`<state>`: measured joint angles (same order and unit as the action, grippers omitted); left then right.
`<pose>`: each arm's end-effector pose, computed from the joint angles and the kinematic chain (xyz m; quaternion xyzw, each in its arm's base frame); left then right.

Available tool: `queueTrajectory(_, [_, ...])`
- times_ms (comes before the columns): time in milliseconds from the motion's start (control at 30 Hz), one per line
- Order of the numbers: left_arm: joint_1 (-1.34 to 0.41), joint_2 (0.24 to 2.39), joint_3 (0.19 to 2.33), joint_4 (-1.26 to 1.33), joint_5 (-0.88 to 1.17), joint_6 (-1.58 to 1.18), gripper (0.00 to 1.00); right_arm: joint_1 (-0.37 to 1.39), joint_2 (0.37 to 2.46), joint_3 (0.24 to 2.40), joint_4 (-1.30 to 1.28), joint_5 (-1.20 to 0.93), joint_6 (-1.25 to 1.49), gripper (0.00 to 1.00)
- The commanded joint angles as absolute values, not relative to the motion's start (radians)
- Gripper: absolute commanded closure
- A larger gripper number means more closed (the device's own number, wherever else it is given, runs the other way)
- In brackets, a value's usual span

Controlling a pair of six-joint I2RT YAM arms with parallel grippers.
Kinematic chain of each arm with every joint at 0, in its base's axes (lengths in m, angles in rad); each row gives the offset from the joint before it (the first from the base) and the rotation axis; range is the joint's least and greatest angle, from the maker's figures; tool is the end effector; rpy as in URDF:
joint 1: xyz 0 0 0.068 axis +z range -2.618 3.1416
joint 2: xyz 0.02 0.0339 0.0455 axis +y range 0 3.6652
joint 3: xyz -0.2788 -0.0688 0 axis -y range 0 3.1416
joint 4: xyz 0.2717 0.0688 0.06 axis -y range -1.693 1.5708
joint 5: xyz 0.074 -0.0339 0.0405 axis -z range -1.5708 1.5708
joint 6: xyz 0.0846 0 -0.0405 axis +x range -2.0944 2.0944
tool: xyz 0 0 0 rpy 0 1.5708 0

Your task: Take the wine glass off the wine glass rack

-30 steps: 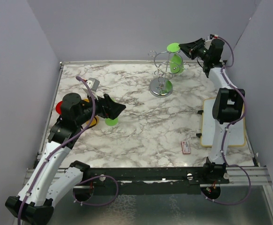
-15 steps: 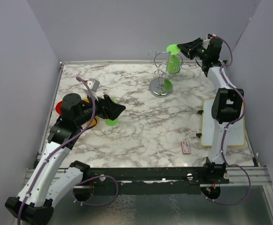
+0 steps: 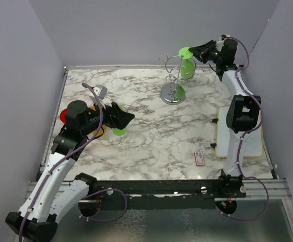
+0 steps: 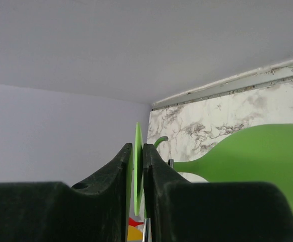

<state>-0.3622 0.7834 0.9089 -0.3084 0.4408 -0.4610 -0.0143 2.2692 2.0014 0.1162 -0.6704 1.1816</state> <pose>0.2046 -0.1161 0.3764 0.1026 0.7561 -0.4037 0.5047 0.6165 0.0438 0.2918 0.2262 0.7128 0.5473 0.3759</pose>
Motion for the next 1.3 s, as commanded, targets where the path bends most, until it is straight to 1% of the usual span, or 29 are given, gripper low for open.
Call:
queueTrajectory(0, [-0.364, 0.769, 0.937, -0.305, 0.43, -0.452, 0.13, 0.0, 2.254, 2.045, 0.044, -0.648, 1.157, 0.87])
queueTrajectory(133, [-0.364, 0.766, 0.942, -0.318, 0.42, -0.455, 0.13, 0.0, 2.241, 2.051, 0.041, -0.63, 1.187, 0.9])
queueTrajectory(200, [-0.363, 0.765, 0.945, -0.322, 0.416, -0.454, 0.13, -0.003, 2.236, 2.046, 0.053, -0.624, 1.213, 0.97])
queueTrajectory(233, [-0.363, 0.764, 0.945, -0.324, 0.415, -0.454, 0.13, -0.005, 2.234, 2.039, 0.07, -0.627, 1.232, 0.99])
queueTrajectory(433, [-0.363, 0.758, 0.95, -0.329, 0.414, -0.455, 0.13, -0.02, 2.245, 2.051, 0.121, -0.652, 1.292, 0.99])
queueTrajectory(667, [-0.363, 0.756, 0.95, -0.332, 0.411, -0.459, 0.13, -0.048, 2.22, 2.033, 0.121, -0.615, 1.293, 0.99])
queueTrajectory(900, [-0.363, 0.754, 0.953, -0.334, 0.411, -0.462, 0.13, -0.083, 2.248, 2.053, 0.131, -0.61, 1.311, 0.99])
queueTrajectory(1000, [-0.363, 0.754, 0.953, -0.337, 0.411, -0.462, 0.13, -0.092, 2.29, 2.094, 0.152, -0.612, 1.325, 0.99])
queueTrajectory(1167, [-0.363, 0.755, 0.958, -0.339, 0.412, -0.462, 0.13, -0.1, 2.404, 2.242, 0.183, -0.666, 1.389, 0.99])
queueTrajectory(1267, [-0.363, 0.756, 0.96, -0.339, 0.412, -0.462, 0.13, -0.1, 2.43, 2.278, 0.186, -0.664, 1.4, 0.99])
